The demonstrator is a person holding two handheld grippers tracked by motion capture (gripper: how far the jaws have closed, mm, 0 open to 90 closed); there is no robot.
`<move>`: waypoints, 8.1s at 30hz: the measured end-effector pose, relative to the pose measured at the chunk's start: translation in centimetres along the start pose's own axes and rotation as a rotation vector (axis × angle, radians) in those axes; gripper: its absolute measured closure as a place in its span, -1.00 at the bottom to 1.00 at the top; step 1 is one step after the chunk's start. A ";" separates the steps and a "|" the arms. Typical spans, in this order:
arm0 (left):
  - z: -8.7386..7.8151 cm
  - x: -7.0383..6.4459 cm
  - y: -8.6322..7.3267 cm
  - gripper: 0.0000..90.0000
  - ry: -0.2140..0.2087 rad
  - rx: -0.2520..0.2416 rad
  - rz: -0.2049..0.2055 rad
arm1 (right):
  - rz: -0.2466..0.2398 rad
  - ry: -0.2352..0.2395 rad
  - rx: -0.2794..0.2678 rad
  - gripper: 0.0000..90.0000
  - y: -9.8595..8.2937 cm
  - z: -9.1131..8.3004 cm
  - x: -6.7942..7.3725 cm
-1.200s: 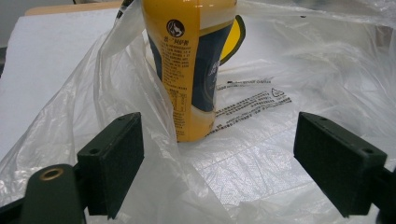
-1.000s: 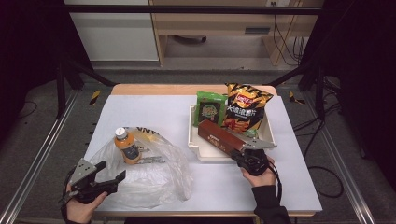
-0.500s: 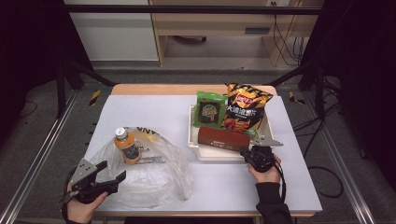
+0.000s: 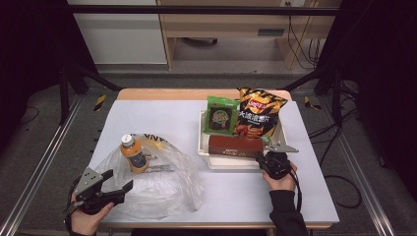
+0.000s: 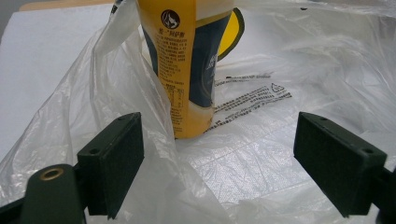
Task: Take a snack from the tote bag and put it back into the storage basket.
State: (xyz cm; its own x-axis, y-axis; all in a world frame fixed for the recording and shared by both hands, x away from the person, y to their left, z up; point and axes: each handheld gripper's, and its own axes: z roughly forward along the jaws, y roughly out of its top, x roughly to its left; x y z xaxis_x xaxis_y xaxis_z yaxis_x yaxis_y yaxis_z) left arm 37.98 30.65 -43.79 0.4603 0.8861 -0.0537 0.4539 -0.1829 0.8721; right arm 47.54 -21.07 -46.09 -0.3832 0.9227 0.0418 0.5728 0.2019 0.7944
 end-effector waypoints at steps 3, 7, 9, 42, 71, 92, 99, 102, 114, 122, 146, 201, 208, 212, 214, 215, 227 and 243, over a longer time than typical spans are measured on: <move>0.0 0.0 0.0 -0.65 -0.001 0.001 -0.001 | 0.006 -0.003 -0.003 0.80 0.0 0.0 0.0; 0.0 0.0 0.1 -0.65 -0.002 -0.001 -0.002 | 0.003 -0.001 -0.007 0.78 0.0 0.2 -0.2; 0.0 0.0 0.1 -0.65 -0.003 -0.001 -0.002 | -0.002 -0.003 -0.009 0.76 0.0 0.3 -0.2; -0.2 0.0 0.2 -0.65 -0.002 -0.012 -0.003 | -0.013 0.027 -0.111 0.36 0.7 -1.6 0.6; 0.0 0.1 0.1 -0.65 -0.002 -0.004 -0.005 | -0.037 -0.020 -0.130 0.00 0.8 0.9 0.2; -0.3 0.3 0.3 -0.65 -0.003 -0.019 -0.012 | -0.069 -0.003 -0.167 0.09 1.4 -0.3 1.0; -0.4 0.2 0.4 -0.65 -0.005 -0.026 -0.010 | -0.102 0.073 -0.197 0.17 2.2 -2.1 2.8; -0.5 0.2 0.4 -0.64 -0.004 -0.028 -0.008 | -0.116 0.114 -0.207 0.21 2.7 -2.8 3.8; -0.6 0.3 0.4 -0.63 0.000 -0.035 -0.013 | -0.141 0.261 -0.273 0.17 4.9 -4.9 8.3; -0.7 0.6 0.4 -0.63 0.013 -0.040 -0.019 | -0.170 0.354 -0.301 0.06 6.7 -4.9 12.1; -0.3 0.4 4.4 -0.52 0.067 -0.112 0.010 | -0.268 0.458 -0.257 0.14 7.3 -2.8 18.3; 2.5 -4.9 5.2 -0.34 -0.069 -0.041 0.080 | -0.146 0.314 -0.288 -0.33 2.0 -7.2 7.9; 4.1 -5.9 3.9 -0.34 -0.114 -0.024 0.108 | -0.151 0.320 -0.282 -0.33 2.0 -7.0 8.1; 4.2 -5.8 3.8 -0.34 -0.122 -0.040 0.104 | -0.163 0.327 -0.287 -0.31 2.0 -7.0 8.4; 4.2 -5.7 3.8 -0.35 -0.124 -0.034 0.099 | -0.159 0.331 -0.289 -0.30 2.1 -7.0 8.7; 4.1 -5.8 3.8 -0.36 -0.123 -0.036 0.098 | -0.161 0.336 -0.292 -0.29 2.1 -7.0 8.8; -1.4 -4.4 4.4 -0.51 -0.089 -0.147 0.063 | -0.198 0.440 -0.338 -0.29 4.3 -6.8 12.9; -1.8 0.8 1.6 -0.50 0.044 -0.120 -0.041 | -0.249 0.571 -0.303 -0.30 6.4 -3.0 21.9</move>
State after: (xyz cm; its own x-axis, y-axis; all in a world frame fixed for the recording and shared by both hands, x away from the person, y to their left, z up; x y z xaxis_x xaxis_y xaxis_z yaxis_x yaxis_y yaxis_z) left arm 37.74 31.85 -41.58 0.4084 0.9100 -0.0718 0.3762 -0.0962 0.9215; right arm 40.59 -0.54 -38.28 -0.8458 0.5270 0.0829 0.2227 0.2076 0.9525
